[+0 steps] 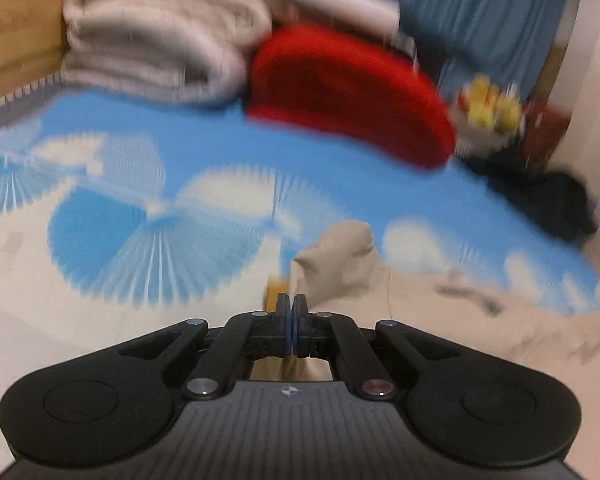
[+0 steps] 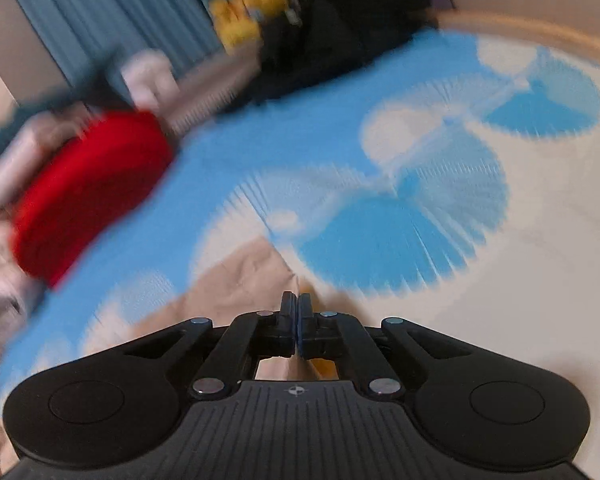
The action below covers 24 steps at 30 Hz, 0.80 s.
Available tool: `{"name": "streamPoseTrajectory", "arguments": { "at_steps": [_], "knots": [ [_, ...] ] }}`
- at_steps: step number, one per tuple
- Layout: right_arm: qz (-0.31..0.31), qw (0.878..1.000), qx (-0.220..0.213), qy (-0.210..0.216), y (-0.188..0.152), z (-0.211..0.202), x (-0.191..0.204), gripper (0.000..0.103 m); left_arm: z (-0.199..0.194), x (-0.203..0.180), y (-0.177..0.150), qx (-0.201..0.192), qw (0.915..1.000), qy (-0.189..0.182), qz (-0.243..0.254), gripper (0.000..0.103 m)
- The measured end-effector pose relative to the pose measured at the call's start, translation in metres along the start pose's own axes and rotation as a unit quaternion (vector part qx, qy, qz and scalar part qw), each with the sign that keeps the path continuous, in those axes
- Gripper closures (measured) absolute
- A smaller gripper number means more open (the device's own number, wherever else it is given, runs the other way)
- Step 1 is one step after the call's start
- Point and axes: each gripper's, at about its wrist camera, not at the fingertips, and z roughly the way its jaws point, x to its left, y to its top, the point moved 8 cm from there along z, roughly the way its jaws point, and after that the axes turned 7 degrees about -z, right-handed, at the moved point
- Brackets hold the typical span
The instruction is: Fold large clothes
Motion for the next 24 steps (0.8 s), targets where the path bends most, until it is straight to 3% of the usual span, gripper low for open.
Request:
{"name": "streamPoseTrajectory", "arguments": {
  "at_steps": [2,4,6,7,8,9,10,11,13,16,19,21,22,23,24],
  "knots": [
    [0.018,0.997,-0.061,0.033,0.023,-0.017,0.009,0.103,-0.005,0.003,0.011,-0.038,0.9992,0.008,-0.013,0.102],
    [0.013,0.995,-0.095,0.01,0.036,-0.022,0.008,0.103,0.007,0.013,0.01,-0.028,0.9983,0.04,-0.034,0.102],
    [0.019,0.998,-0.059,-0.032,0.028,-0.004,-0.005,0.096,0.028,0.025,0.002,0.029,0.9955,0.034,-0.083,0.092],
    [0.03,0.999,-0.02,-0.032,0.016,0.007,-0.012,0.092,0.033,0.026,-0.002,0.046,0.994,0.018,-0.098,0.088],
    [0.037,0.999,0.011,-0.024,0.004,0.016,-0.015,0.091,0.033,0.025,-0.001,0.044,0.9948,0.016,-0.09,0.075],
    [0.035,0.999,0.035,-0.019,-0.006,0.022,-0.017,0.091,0.032,0.025,0.002,0.039,0.996,0.02,-0.077,0.052],
    [0.025,0.999,0.046,-0.016,-0.011,0.024,-0.016,0.088,0.031,0.026,0.003,0.035,0.9968,0.026,-0.067,0.04],
    [0.009,0.998,0.054,-0.011,-0.016,0.026,-0.014,0.074,0.03,0.029,0.003,0.038,0.9967,0.027,-0.067,0.03],
    [-0.012,0.998,0.069,0.007,-0.023,0.028,-0.01,0.059,0.035,0.038,-0.005,0.065,0.9934,0.023,-0.092,0.03],
    [-0.041,0.994,0.098,0.0,-0.04,0.037,-0.003,0.059,0.039,0.051,-0.025,0.102,0.9867,0.039,-0.12,0.032],
    [-0.083,0.991,0.109,0.004,-0.049,0.037,0.014,0.068,0.047,0.055,-0.035,0.12,0.9837,0.035,-0.129,0.039],
    [-0.137,0.986,0.101,-0.004,-0.049,0.031,0.027,0.077,0.045,0.054,-0.039,0.119,0.9839,0.027,-0.131,0.055],
    [-0.16,0.982,0.103,-0.01,-0.051,0.032,0.031,0.09,0.047,0.052,-0.038,0.118,0.9843,0.024,-0.129,0.066],
    [-0.175,0.979,0.107,-0.014,-0.053,0.031,0.033,0.098,0.047,0.049,-0.037,0.115,0.9851,0.021,-0.126,0.096],
    [-0.176,0.979,0.102,-0.015,-0.052,0.028,0.033,0.099,0.046,0.044,-0.034,0.109,0.9868,0.015,-0.119,0.101]
  ]
}}
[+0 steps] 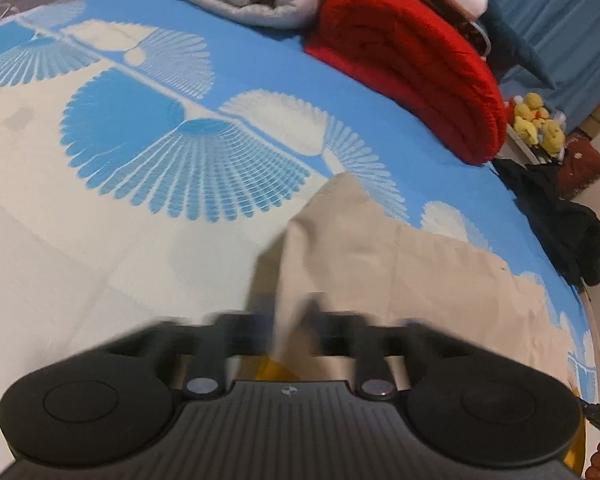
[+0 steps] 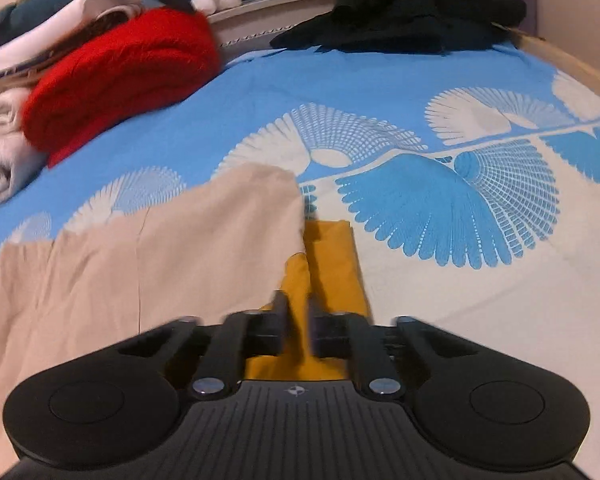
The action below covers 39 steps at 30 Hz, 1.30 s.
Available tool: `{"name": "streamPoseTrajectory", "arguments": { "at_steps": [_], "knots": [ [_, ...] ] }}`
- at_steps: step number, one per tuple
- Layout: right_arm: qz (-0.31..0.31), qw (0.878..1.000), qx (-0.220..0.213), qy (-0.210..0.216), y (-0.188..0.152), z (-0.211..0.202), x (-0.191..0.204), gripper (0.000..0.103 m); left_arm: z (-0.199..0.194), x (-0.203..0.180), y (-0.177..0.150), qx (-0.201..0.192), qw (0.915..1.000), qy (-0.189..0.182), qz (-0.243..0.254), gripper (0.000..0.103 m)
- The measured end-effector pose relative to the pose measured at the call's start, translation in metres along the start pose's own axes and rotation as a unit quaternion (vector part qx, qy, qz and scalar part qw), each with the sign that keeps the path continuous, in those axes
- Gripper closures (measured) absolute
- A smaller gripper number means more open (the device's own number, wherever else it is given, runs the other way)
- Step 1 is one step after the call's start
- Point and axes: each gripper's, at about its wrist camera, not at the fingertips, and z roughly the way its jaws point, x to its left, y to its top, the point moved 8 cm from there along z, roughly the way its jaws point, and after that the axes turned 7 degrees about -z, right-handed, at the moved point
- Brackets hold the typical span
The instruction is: Fold large clothes
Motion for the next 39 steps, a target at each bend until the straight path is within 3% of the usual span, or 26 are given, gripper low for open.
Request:
{"name": "streamPoseTrajectory", "arguments": {
  "at_steps": [2,4,6,7,11,14,15,17,20,23,27,30,32,34,36,39],
  "knots": [
    [0.02,0.999,-0.03,-0.005,0.009,-0.011,-0.006,0.101,-0.016,-0.014,0.013,-0.059,0.9979,-0.004,0.027,0.102],
    [0.076,0.993,-0.091,0.006,0.027,-0.035,-0.018,0.101,-0.042,-0.035,0.028,-0.133,0.9893,-0.037,0.047,0.102],
    [0.101,0.987,-0.127,0.003,0.037,-0.047,-0.026,0.101,-0.052,-0.049,0.033,-0.171,0.9821,-0.03,0.074,0.102],
    [0.103,0.986,-0.128,-0.01,0.036,-0.045,-0.028,0.101,-0.046,-0.051,0.032,-0.169,0.9822,-0.015,0.082,0.102],
    [0.093,0.994,-0.033,-0.041,0.009,-0.001,-0.033,0.098,0.004,-0.033,0.013,-0.087,0.9906,0.059,0.087,0.102],
    [0.074,0.995,0.008,-0.067,-0.004,0.013,-0.033,0.089,0.017,-0.028,0.005,-0.047,0.9919,0.076,0.09,0.092],
    [0.078,0.995,0.007,-0.066,-0.003,0.01,-0.034,0.087,0.012,-0.027,0.006,-0.047,0.993,0.068,0.084,0.08],
    [0.089,0.994,0.003,-0.055,0.001,0.0,-0.035,0.083,-0.006,-0.028,0.012,-0.052,0.9957,0.042,0.064,0.065],
    [0.1,0.994,0.008,-0.051,-0.001,-0.019,-0.04,0.083,-0.037,-0.028,0.014,-0.043,0.9985,0.015,0.03,0.065],
    [0.121,0.991,-0.013,-0.049,0.004,-0.061,-0.046,0.083,-0.072,-0.034,0.016,-0.027,0.9993,0.02,0.018,0.065],
    [0.137,0.988,-0.065,-0.026,0.011,-0.131,-0.043,0.081,-0.131,-0.046,-0.006,-0.032,0.9978,0.007,0.057,0.064],
    [0.11,0.99,-0.08,-0.021,-0.008,-0.162,-0.034,0.074,-0.15,-0.034,-0.038,-0.025,0.9974,-0.001,0.067,0.064],
    [0.099,0.993,-0.065,-0.021,-0.031,-0.162,-0.034,0.073,-0.148,-0.013,-0.063,-0.011,0.998,0.012,0.061,0.064],
    [0.103,0.993,-0.037,-0.03,-0.059,-0.153,-0.041,0.073,-0.136,0.011,-0.085,0.048,0.9964,0.046,0.052,0.064],
    [0.107,0.993,0.023,-0.049,-0.083,-0.134,-0.052,0.073,-0.132,0.024,-0.091,0.07,0.996,0.049,0.028,0.063],
    [0.138,0.988,0.042,-0.046,-0.096,-0.12,-0.069,0.073,-0.124,0.032,-0.096,0.091,0.9949,0.043,0.004,0.051]
  ]
}}
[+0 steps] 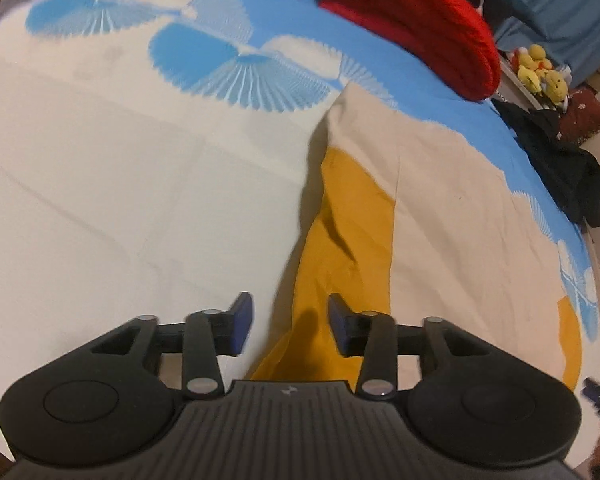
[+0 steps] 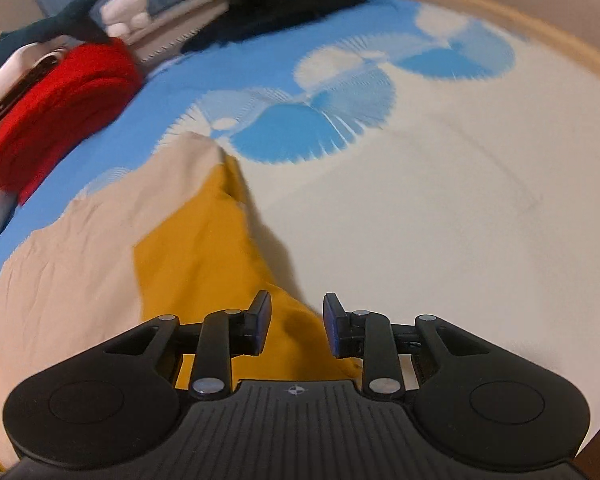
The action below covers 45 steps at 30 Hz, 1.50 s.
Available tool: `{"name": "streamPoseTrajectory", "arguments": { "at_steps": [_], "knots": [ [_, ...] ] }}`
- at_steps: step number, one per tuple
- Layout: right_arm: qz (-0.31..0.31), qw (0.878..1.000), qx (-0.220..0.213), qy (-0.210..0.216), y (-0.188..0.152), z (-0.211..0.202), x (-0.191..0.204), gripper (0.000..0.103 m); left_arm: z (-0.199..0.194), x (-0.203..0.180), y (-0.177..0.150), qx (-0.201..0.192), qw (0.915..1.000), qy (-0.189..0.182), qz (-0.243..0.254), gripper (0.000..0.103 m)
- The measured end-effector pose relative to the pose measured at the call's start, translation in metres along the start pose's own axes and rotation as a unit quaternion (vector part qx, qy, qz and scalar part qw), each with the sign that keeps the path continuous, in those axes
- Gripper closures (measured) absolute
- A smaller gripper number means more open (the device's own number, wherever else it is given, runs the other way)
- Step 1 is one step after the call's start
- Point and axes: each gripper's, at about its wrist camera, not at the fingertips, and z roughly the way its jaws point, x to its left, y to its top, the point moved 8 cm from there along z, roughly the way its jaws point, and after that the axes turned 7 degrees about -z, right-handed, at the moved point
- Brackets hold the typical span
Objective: Fold large clothes
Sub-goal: 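Move both open tools to the yellow edge of the folded jacket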
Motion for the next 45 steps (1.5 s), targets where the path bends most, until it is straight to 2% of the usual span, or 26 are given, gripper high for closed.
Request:
{"name": "streamPoseTrajectory", "arguments": {
  "at_steps": [4,6,10,14,16,17,20,21,22,23,25,30,32,34,35,37,38,39,40,41,42,43,44,45],
  "knots": [
    [0.017,0.999,0.05,0.005,-0.016,0.02,-0.01,0.072,0.016,0.003,-0.01,0.03,0.9993,0.019,0.008,0.048],
    [0.012,0.999,0.051,0.011,-0.02,0.024,-0.007,0.07,0.019,0.004,-0.009,0.028,0.9992,0.026,0.011,0.048],
    [-0.012,0.998,0.066,0.004,-0.028,0.035,-0.002,0.069,0.026,0.008,-0.009,0.034,0.9991,0.026,0.003,0.048],
    [-0.024,0.998,0.062,-0.009,-0.027,0.036,-0.002,0.069,0.03,0.007,-0.01,0.038,0.9987,0.032,0.013,0.049],
    [-0.025,0.998,0.064,-0.01,-0.026,0.038,-0.004,0.069,0.031,0.005,-0.009,0.04,0.9988,0.026,0.015,0.054],
    [-0.03,0.997,0.066,-0.008,-0.027,0.039,-0.003,0.069,0.032,0.004,-0.01,0.042,0.9988,0.02,0.016,0.061],
    [-0.049,0.996,0.07,-0.005,-0.03,0.04,0.001,0.072,0.034,0.0,-0.013,0.053,0.9983,0.005,0.024,0.075],
    [-0.057,0.996,0.069,-0.006,-0.03,0.04,0.003,0.078,0.034,-0.002,-0.015,0.055,0.998,0.002,0.03,0.086],
    [-0.065,0.996,0.066,-0.004,-0.029,0.039,0.005,0.1,0.033,-0.004,-0.016,0.056,0.9977,0.001,0.039,0.094],
    [-0.07,0.996,0.063,-0.005,-0.028,0.037,0.006,0.101,0.031,-0.005,-0.016,0.052,0.9976,0.002,0.047,0.103],
    [-0.065,0.997,0.051,-0.002,-0.023,0.029,0.006,0.102,0.022,-0.006,-0.013,0.034,0.9981,-0.004,0.051,0.103],
    [-0.015,0.999,0.005,0.03,-0.004,-0.012,0.002,0.103,-0.013,-0.009,-0.01,-0.008,0.999,-0.037,0.025,0.103],
    [-0.033,0.999,0.003,0.021,-0.008,-0.021,0.002,0.103,-0.014,-0.006,-0.018,0.004,0.9995,-0.017,0.028,0.103],
    [-0.036,0.998,0.042,-0.003,-0.022,-0.01,-0.005,0.103,-0.003,-0.002,-0.027,0.036,0.999,0.005,0.026,0.103],
    [-0.037,0.997,0.067,-0.018,-0.03,-0.001,-0.008,0.103,0.002,-0.001,-0.029,0.047,0.9984,0.016,0.026,0.102],
    [-0.047,0.995,0.079,-0.037,-0.036,0.007,-0.009,0.102,0.009,0.001,-0.028,0.053,0.9976,0.034,0.028,0.098],
    [-0.048,0.996,0.069,-0.043,-0.033,0.006,-0.007,0.101,0.009,0.0,-0.025,0.049,0.9979,0.033,0.025,0.083],
    [-0.047,0.996,0.05,-0.054,-0.028,0.003,-0.005,0.101,0.009,-0.001,-0.02,0.039,0.9987,0.027,0.018,0.056],
    [-0.041,0.997,0.022,-0.063,-0.02,-0.003,-0.004,0.098,0.007,-0.003,-0.014,0.026,0.9994,0.02,0.008,0.045],
    [-0.03,0.998,-0.002,-0.054,-0.013,-0.008,-0.002,0.088,0.006,-0.004,-0.009,0.015,0.9998,0.014,0.002,0.028],
    [-0.017,0.999,-0.019,-0.037,-0.008,-0.011,0.001,0.08,0.006,-0.006,-0.004,0.006,0.9999,0.009,-0.003,0.021],
    [-0.003,0.999,-0.034,-0.018,-0.006,-0.012,0.003,0.066,0.008,-0.007,0.001,0.002,1.0,0.004,-0.008,0.02],
    [0.005,0.999,-0.038,-0.005,-0.004,-0.009,0.005,0.061,0.013,-0.009,0.006,0.002,0.9999,-0.003,-0.011,0.02],
    [0.007,0.999,-0.031,0.0,-0.005,-0.004,0.008,0.06,0.017,-0.011,0.009,0.007,0.9999,-0.009,-0.013,0.02]
  ]
}}
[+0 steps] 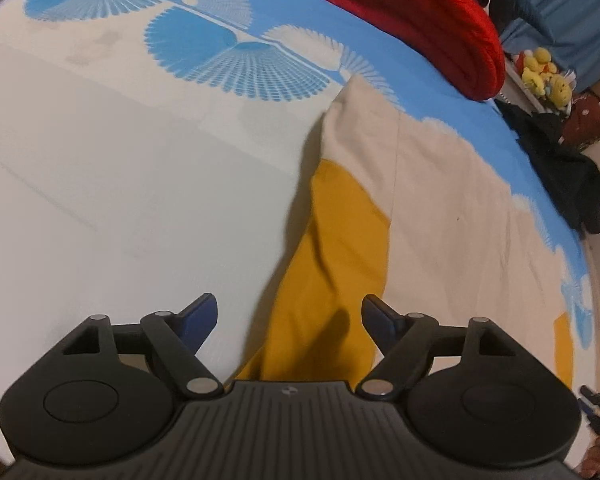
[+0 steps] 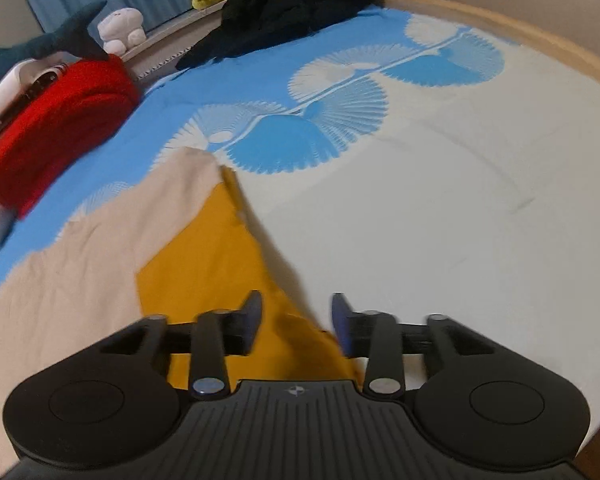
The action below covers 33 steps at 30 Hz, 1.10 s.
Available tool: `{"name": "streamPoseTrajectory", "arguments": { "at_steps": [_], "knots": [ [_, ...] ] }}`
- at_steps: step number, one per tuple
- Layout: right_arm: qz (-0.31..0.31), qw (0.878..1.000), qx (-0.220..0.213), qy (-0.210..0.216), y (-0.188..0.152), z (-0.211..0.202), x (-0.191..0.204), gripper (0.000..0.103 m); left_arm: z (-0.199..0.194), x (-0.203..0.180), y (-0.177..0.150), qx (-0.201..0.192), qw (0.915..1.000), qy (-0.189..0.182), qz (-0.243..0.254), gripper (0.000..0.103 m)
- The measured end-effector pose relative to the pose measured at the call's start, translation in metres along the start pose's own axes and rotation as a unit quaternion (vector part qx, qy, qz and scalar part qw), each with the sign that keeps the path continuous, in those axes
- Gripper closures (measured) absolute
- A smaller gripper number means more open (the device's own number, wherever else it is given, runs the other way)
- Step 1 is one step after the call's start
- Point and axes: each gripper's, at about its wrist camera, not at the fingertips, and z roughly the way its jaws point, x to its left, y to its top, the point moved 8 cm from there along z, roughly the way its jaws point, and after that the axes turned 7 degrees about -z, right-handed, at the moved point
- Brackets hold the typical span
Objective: Fold large clothes
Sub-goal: 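Move both open tools to the yellow edge of the folded jacket, then grasp the yellow edge of the jacket strip with both tools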
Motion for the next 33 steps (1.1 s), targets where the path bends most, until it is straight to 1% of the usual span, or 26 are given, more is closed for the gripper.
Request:
{"name": "streamPoseTrajectory", "arguments": {
  "at_steps": [2,5,8,10,12,13,14,16,17,19,21,23,24,27,30,33],
  "knots": [
    [-0.009,1.0,0.019,-0.001,-0.003,0.013,0.006,0.059,0.011,-0.005,0.004,0.011,0.9999,-0.004,0.0,0.019],
    [-0.034,0.998,0.046,-0.017,-0.008,0.035,0.013,0.059,0.031,-0.011,0.009,0.023,0.9997,0.003,0.009,0.019],
    [-0.035,0.996,0.075,-0.028,-0.012,0.054,0.011,0.058,0.05,-0.013,0.011,0.036,0.9993,0.007,0.002,0.019],
    [-0.037,0.995,0.083,-0.028,-0.013,0.061,0.012,0.058,0.068,-0.01,0.014,0.049,0.9988,0.009,-0.006,0.019],
    [-0.046,0.995,0.085,-0.026,-0.013,0.064,0.015,0.068,0.081,-0.01,0.014,0.058,0.9982,0.004,-0.012,0.019],
    [-0.052,0.995,0.086,-0.02,-0.012,0.065,0.019,0.074,0.085,-0.014,0.016,0.051,0.9987,0.001,-0.006,0.019],
    [-0.059,0.994,0.086,-0.018,-0.012,0.065,0.021,0.077,0.088,-0.019,0.018,0.045,0.999,-0.003,0.001,0.019],
    [-0.066,0.994,0.086,-0.019,-0.012,0.066,0.023,0.08,0.094,-0.03,0.02,0.039,0.9989,-0.025,0.009,0.035],
    [-0.063,0.994,0.086,-0.018,-0.011,0.066,0.023,0.082,0.097,-0.036,0.018,0.044,0.9982,-0.039,0.01,0.045],
    [-0.057,0.995,0.086,-0.019,-0.01,0.064,0.021,0.084,0.102,-0.041,0.016,0.038,0.9984,-0.038,0.021,0.055],
    [-0.052,0.995,0.086,-0.019,-0.01,0.064,0.021,0.086,0.103,-0.047,0.015,0.036,0.9977,-0.046,0.035,0.08],
    [-0.055,0.995,0.085,-0.023,-0.009,0.063,0.022,0.089,0.099,-0.05,0.016,0.029,0.9973,-0.05,0.044,0.089],
    [-0.055,0.995,0.084,-0.026,-0.01,0.06,0.024,0.09,0.095,-0.05,0.016,0.025,0.997,-0.052,0.052,0.092],
    [-0.052,0.995,0.082,-0.032,-0.007,0.06,0.026,0.093,0.078,-0.051,0.018,0.01,0.9957,-0.061,0.069,0.096],
    [-0.048,0.995,0.083,-0.03,-0.009,0.054,0.032,0.094,0.06,-0.043,0.021,-0.001,0.9955,-0.069,0.065,0.096],
    [-0.047,0.994,0.092,-0.017,-0.015,0.047,0.043,0.094,0.04,-0.027,0.024,-0.009,0.9961,-0.064,0.061,0.096]
  ]
}}
